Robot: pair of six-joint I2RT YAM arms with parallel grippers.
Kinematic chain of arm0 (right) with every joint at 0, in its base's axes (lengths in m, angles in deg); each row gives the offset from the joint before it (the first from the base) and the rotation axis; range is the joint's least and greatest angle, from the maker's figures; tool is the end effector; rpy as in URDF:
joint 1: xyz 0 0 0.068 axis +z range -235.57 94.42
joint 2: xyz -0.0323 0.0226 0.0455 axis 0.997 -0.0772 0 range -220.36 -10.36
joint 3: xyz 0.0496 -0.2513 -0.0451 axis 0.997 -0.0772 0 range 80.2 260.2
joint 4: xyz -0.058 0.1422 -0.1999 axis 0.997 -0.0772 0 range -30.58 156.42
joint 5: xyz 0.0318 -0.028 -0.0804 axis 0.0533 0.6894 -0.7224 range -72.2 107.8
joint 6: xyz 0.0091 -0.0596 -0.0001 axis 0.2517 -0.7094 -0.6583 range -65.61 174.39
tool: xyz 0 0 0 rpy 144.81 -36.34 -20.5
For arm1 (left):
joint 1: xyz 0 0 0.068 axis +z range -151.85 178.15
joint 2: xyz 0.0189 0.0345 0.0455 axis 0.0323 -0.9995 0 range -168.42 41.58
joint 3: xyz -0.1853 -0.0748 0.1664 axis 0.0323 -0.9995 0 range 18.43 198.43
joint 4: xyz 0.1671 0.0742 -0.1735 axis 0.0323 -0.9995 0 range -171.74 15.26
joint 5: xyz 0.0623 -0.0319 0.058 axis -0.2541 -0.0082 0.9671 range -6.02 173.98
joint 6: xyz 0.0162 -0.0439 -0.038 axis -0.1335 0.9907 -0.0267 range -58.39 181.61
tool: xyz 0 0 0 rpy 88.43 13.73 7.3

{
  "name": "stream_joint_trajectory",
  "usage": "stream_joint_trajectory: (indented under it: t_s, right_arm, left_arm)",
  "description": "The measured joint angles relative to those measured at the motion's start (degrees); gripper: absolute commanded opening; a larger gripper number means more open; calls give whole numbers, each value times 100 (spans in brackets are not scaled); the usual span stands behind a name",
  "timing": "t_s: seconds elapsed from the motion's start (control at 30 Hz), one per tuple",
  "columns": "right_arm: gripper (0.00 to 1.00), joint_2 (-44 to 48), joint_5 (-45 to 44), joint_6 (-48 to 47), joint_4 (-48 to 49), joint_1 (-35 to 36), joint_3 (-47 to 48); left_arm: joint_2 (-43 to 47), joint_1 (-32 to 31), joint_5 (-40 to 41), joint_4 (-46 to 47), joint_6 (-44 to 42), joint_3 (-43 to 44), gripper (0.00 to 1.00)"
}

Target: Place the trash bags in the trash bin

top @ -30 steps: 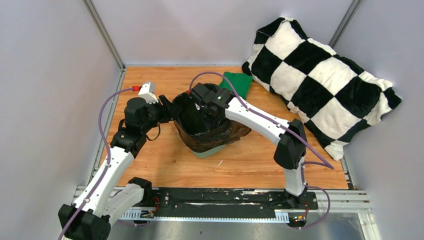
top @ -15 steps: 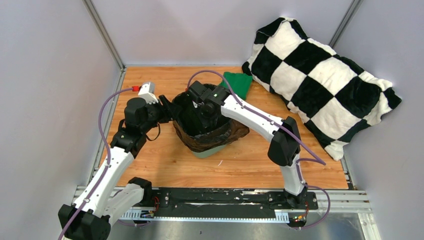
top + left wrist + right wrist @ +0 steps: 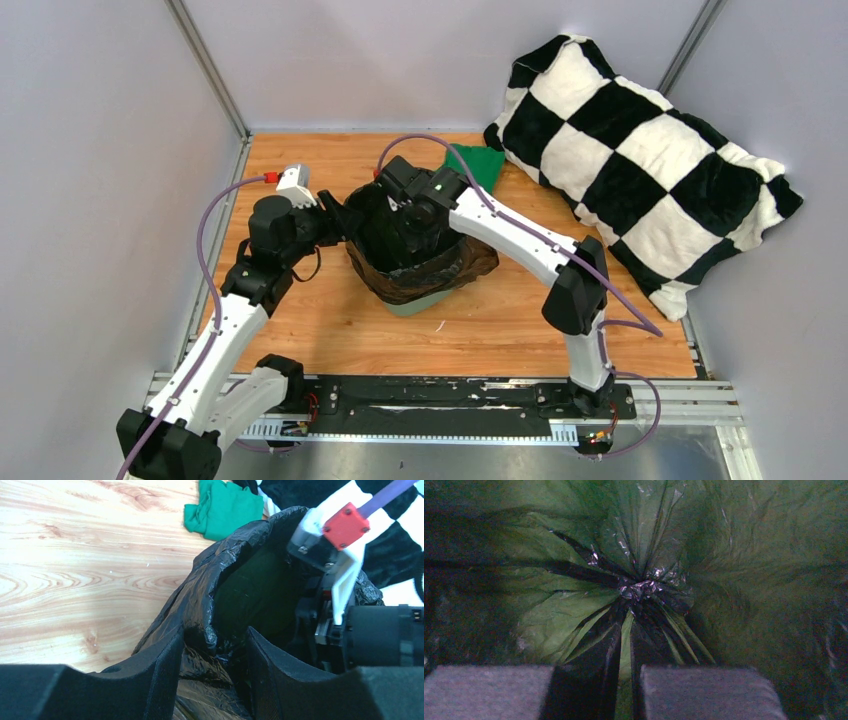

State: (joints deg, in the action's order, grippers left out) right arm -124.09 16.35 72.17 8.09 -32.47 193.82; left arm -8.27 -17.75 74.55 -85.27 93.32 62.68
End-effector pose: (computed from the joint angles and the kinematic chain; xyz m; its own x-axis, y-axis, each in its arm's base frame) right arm 0.2519 0.3337 0.3016 -0.7289 -0.4624 -0.5049 -0.5974 0.7897 0.1392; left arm 0.2012 -0.0650 0.3092 -0.4489 -0.4112 -0.7933 0.2183 0.8104 -0.5436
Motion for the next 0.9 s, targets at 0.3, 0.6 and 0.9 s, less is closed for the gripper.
stream_joint_trajectory:
  t_s: [0.3,0.6,0.9]
  right_arm:
    - [14,350,249,42,-4,0,33]
    - [14,723,297,48,-2,0,33]
    - [26,1432,293,74,151,0,33]
  left_arm:
    - [0,0,0,2,0,-2,49]
    - [2,0,2,0,0,-2,50]
    - [9,0,2,-4,0,-2,50]
